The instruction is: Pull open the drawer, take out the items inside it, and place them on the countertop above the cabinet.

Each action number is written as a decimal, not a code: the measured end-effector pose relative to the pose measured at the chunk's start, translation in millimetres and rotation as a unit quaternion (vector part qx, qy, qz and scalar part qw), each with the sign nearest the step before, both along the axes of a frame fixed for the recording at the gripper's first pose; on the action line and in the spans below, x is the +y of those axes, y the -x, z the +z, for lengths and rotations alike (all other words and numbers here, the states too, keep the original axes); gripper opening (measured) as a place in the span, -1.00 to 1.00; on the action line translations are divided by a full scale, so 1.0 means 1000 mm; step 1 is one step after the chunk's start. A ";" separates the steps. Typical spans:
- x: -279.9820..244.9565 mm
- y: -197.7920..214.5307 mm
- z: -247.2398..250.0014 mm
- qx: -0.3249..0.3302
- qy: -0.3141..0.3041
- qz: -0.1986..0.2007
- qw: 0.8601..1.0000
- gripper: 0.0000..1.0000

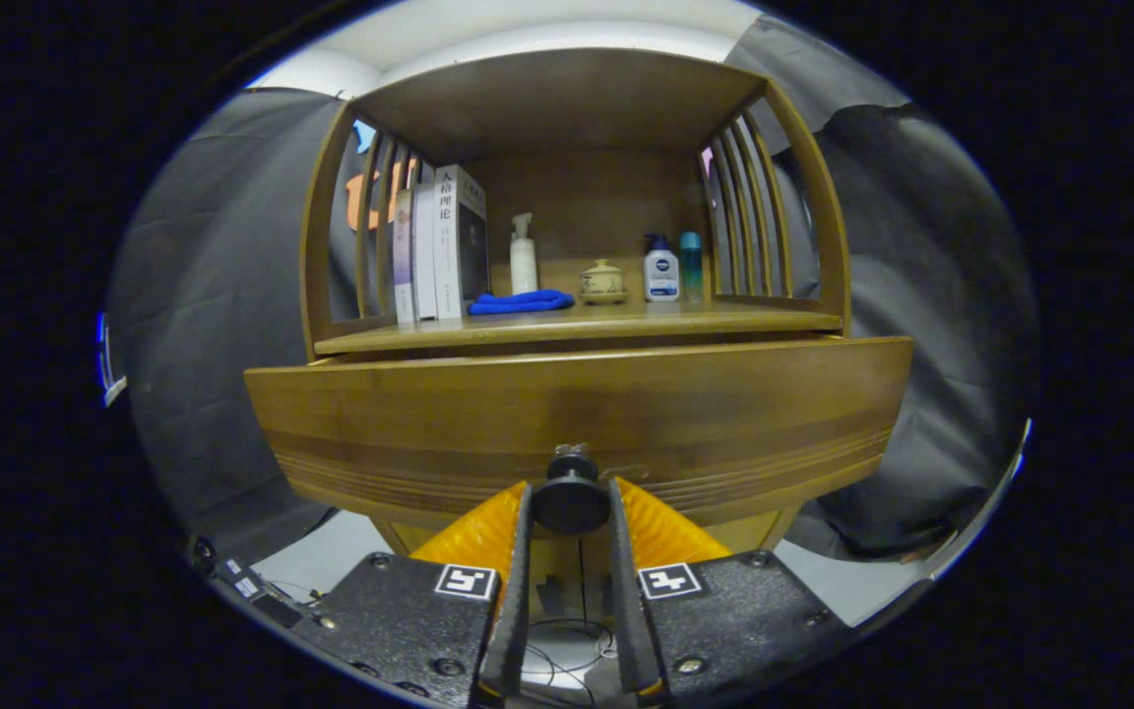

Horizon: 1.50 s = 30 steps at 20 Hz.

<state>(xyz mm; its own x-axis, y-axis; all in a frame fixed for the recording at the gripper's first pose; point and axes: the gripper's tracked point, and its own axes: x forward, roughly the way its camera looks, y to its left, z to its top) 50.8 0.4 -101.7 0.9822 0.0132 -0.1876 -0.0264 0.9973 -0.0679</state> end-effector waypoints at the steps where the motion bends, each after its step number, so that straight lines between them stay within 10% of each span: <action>1: 0.000 0.000 0.000 0.000 0.001 0.000 1.000 -0.21; 15: -0.002 0.012 -0.003 0.001 0.008 0.002 1.000 -0.22; 23: 0.003 0.010 0.042 -0.092 0.053 0.020 0.994 0.81; 30: 0.022 0.007 0.085 -0.104 0.053 0.037 0.992 0.90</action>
<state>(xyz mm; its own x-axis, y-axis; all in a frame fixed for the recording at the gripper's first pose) 44.0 22.2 -17.1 0.9969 0.0775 0.0156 -0.0733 0.9802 -0.1840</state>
